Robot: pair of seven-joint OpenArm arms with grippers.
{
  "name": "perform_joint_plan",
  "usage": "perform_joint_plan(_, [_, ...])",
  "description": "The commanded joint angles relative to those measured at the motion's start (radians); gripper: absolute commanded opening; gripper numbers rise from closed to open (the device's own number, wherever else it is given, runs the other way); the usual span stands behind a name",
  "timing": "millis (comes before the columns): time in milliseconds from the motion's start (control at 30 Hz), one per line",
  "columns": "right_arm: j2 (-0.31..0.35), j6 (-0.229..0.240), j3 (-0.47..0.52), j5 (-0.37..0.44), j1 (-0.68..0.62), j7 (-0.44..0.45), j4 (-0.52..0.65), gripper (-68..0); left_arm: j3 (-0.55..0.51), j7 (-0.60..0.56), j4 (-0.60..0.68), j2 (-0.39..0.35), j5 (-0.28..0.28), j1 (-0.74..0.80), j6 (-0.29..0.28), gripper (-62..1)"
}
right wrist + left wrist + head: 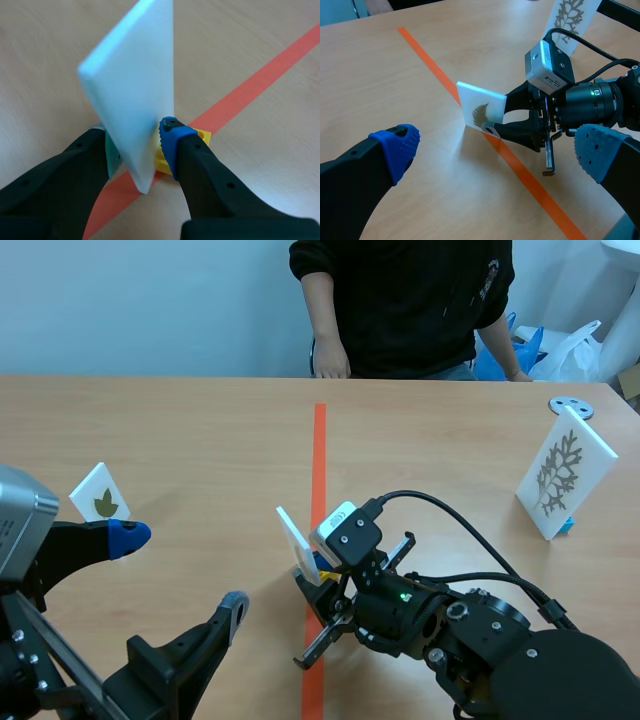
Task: Sort the leaf by its shape. The table is split by an orange tape line. A compound leaf with several leaflets goes to the left side, a simple leaf with one blade goes to the right side. Return to the home posture when a red brick is placed on the table.
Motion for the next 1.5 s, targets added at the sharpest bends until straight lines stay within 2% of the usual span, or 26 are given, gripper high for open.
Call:
perform_joint_plan(0, [0.007,0.0,0.009,0.007,0.015,0.028,0.027,-55.7,-0.005,-0.018,0.017,0.0,-0.002,0.0,-0.002,1.4])
perform_joint_plan(100, [0.008,0.0,0.009,0.007,0.014,0.048,0.032,-61.0,-0.005,-0.018,0.017,0.0,-0.002,0.0,-0.002,1.4])
perform_joint_plan(300, [0.008,0.0,0.043,0.007,-0.005,0.07,0.083,-62.7,-0.005,-0.018,0.017,0.0,-0.002,0.0,-0.002,1.4])
perform_joint_plan(467, [0.03,0.0,0.111,0.007,-0.061,0.074,0.197,-62.7,-0.005,-0.019,0.017,0.0,0.001,0.0,-0.002,1.4])
perform_joint_plan(700, [0.075,0.0,0.258,0.01,-0.183,0.07,0.381,-62.7,-0.005,-0.019,0.017,0.0,0.001,0.0,-0.002,1.4])
perform_joint_plan(800, [0.097,0.001,0.319,0.036,-0.236,0.069,0.447,-62.7,-0.005,-0.019,0.017,0.0,0.001,0.0,-0.002,1.4])
perform_joint_plan(933, [0.122,0.002,0.405,0.119,-0.302,0.051,0.5,-62.7,-0.005,-0.022,0.017,0.0,0.002,-0.001,-0.002,1.4])
perform_joint_plan(1233, [0.129,0.003,0.587,0.316,-0.351,-0.084,0.483,-62.7,-0.005,-0.026,0.017,0.0,0.002,-0.001,-0.002,1.4])
perform_joint_plan(1333, [0.129,-0.007,0.609,0.33,-0.333,-0.106,0.437,-62.7,-0.005,-0.026,0.017,0.0,0.002,-0.001,-0.002,1.4])
perform_joint_plan(1467, [0.126,-0.009,0.609,0.33,-0.262,-0.109,0.307,-62.7,-0.005,-0.026,0.017,0.0,0.002,-0.001,-0.002,1.4])
